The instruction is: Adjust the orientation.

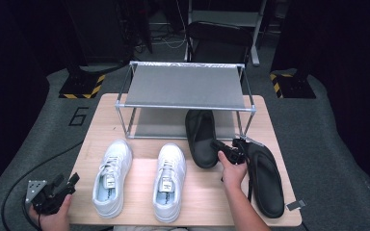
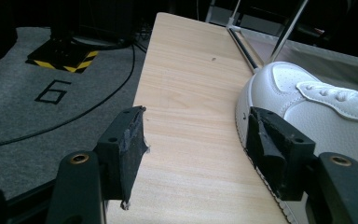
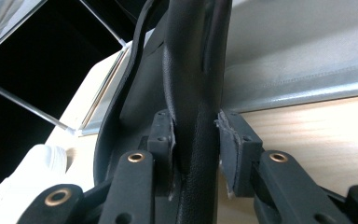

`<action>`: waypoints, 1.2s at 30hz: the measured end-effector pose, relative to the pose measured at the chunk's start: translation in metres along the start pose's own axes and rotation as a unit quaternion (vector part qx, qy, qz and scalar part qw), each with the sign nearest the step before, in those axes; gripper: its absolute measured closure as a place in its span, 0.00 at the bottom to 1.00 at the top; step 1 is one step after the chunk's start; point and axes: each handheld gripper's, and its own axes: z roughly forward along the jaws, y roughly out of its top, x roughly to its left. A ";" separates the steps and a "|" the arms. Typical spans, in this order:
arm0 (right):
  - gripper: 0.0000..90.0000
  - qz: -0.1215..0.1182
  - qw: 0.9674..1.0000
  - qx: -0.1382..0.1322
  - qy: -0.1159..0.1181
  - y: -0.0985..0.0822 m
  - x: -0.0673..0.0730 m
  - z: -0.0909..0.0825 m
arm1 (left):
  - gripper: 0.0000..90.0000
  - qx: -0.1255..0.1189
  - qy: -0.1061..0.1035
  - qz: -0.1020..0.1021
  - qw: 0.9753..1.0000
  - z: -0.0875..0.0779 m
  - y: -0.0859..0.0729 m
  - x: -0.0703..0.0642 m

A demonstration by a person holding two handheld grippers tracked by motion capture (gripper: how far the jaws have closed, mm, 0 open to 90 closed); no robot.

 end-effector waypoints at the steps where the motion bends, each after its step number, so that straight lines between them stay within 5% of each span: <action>1: 0.75 0.004 1.000 0.004 -0.002 0.000 0.000 0.002 | 0.42 0.000 0.001 0.000 1.000 0.000 0.000 0.000; 8: 0.75 -0.007 1.000 -0.008 -0.005 0.005 -0.001 0.015 | 0.42 0.001 0.000 -0.001 1.000 0.000 0.000 0.000; 11: 0.75 0.010 1.000 -0.007 -0.008 0.007 0.001 0.018 | 0.42 0.000 -0.001 -0.004 1.000 0.000 -0.001 0.001; 19: 0.75 0.009 1.000 -0.005 -0.008 0.009 0.007 0.026 | 0.42 0.000 -0.002 -0.003 1.000 0.001 -0.001 0.000; 33: 0.75 0.013 1.000 -0.004 -0.010 0.019 0.008 0.066 | 0.42 -0.003 0.002 -0.015 1.000 0.000 -0.002 0.001; 36: 0.75 0.033 0.999 0.003 -0.007 0.021 0.008 0.082 | 0.42 -0.002 0.007 -0.021 1.000 -0.002 -0.003 0.003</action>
